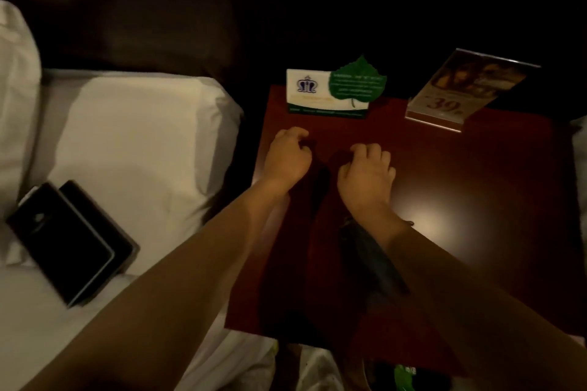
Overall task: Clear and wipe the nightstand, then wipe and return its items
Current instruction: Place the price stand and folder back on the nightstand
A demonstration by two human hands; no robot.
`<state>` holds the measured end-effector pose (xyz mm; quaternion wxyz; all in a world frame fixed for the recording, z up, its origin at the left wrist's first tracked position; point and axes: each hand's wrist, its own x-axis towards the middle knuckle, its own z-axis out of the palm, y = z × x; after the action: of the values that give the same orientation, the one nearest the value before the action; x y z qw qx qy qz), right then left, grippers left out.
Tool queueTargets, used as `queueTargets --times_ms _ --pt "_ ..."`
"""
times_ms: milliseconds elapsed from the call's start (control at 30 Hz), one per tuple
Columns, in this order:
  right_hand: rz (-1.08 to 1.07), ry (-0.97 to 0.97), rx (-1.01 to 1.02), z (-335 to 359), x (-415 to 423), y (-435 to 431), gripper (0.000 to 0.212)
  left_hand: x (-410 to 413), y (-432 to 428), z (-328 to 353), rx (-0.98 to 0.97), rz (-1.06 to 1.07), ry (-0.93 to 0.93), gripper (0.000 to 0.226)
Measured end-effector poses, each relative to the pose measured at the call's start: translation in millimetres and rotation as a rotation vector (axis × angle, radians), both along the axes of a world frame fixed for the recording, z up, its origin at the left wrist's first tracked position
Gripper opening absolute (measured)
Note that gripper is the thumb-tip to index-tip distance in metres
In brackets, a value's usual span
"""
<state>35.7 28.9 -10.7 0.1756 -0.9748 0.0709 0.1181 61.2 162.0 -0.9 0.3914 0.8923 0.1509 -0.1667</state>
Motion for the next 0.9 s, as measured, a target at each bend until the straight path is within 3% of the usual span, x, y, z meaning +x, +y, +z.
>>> queueTargets --times_ms 200,500,733,900 --pt "0.213 0.144 -0.07 20 -5 68 0.041 -35 105 17 0.191 -0.029 0.16 0.038" --pt "0.616 0.285 -0.033 35 -49 208 0.04 -128 226 31 0.178 0.367 0.213 0.04" --pt "0.701 0.448 0.131 28 -85 302 0.044 -184 309 39 0.259 0.735 0.131 0.042" --pt "0.643 0.548 0.228 18 -97 348 0.05 -210 344 31 0.19 0.89 0.146 0.049"
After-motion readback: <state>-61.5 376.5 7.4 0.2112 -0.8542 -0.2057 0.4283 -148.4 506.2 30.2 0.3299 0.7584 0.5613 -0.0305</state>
